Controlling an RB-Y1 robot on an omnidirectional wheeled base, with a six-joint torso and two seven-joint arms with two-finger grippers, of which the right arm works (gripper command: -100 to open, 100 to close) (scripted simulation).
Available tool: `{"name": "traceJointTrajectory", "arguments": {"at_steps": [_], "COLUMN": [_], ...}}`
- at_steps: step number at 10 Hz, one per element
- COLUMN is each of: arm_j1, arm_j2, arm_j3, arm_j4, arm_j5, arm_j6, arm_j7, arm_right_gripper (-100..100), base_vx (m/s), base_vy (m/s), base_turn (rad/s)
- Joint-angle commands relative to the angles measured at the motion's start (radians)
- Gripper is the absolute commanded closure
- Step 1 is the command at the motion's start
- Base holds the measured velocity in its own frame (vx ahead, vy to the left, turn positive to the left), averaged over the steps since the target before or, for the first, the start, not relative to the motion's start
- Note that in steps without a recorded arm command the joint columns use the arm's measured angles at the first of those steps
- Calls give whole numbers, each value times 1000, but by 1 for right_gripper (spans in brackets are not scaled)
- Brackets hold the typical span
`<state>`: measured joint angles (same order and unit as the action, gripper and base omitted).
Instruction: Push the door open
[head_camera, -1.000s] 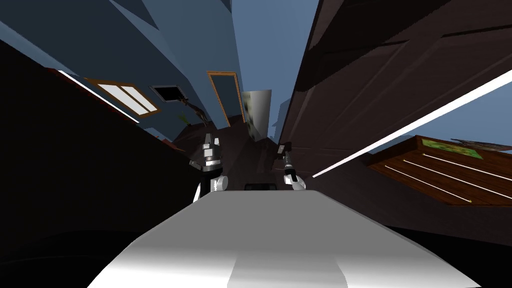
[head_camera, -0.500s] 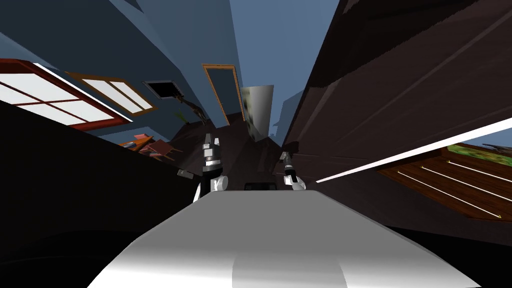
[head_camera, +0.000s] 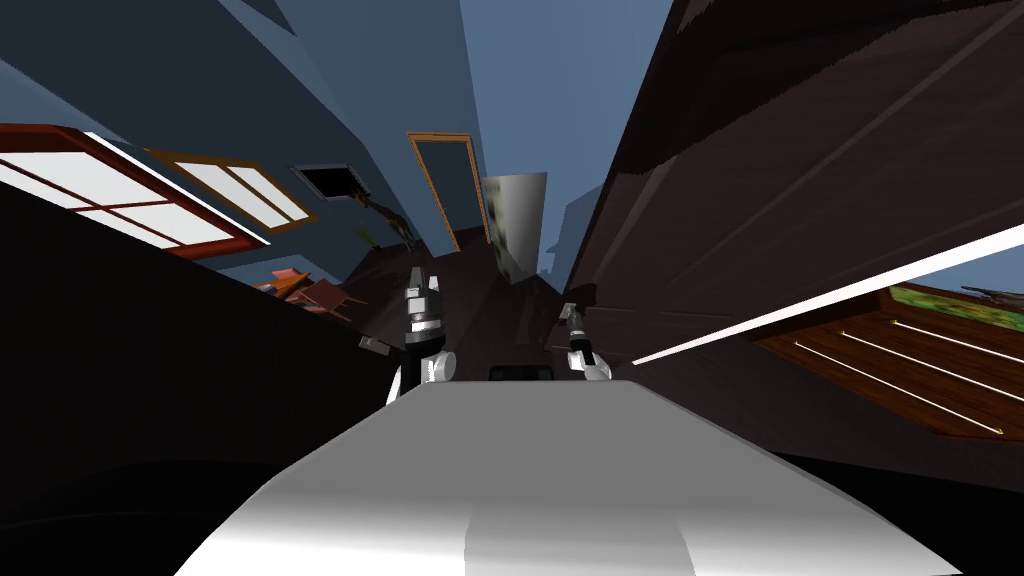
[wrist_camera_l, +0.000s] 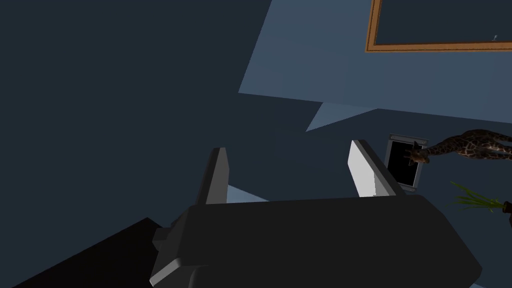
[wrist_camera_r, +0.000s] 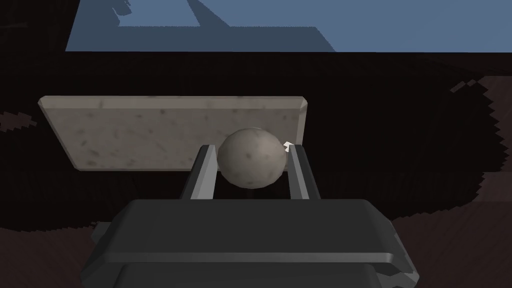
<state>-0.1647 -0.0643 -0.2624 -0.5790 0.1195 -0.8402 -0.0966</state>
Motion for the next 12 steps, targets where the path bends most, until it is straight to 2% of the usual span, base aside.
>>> {"name": "traceJointTrajectory", "arguments": {"at_steps": [1,3,7,10,11,12], "arm_j1": [-2,-1,-5,-8,-8,-9], "arm_j2": [0,-8,-19,-23,-23,-23], "arm_j3": [0,-15,-51,-81,-81,-97], "arm_j4": [-2,0,1,1,1,1], "arm_j5": [-1,-11,-36,-57,-57,-68], "arm_j6": [-2,5,15,24,24,29], "arm_j7": [-1,6,21,33,33,39], "arm_right_gripper": [100,100,100,100,100,100], "base_vx": [0,108,199,209,117,166], "base_vy": [0,48,37,60,27,40], "base_turn": [0,-42,-40,-59,-27,-49]}}
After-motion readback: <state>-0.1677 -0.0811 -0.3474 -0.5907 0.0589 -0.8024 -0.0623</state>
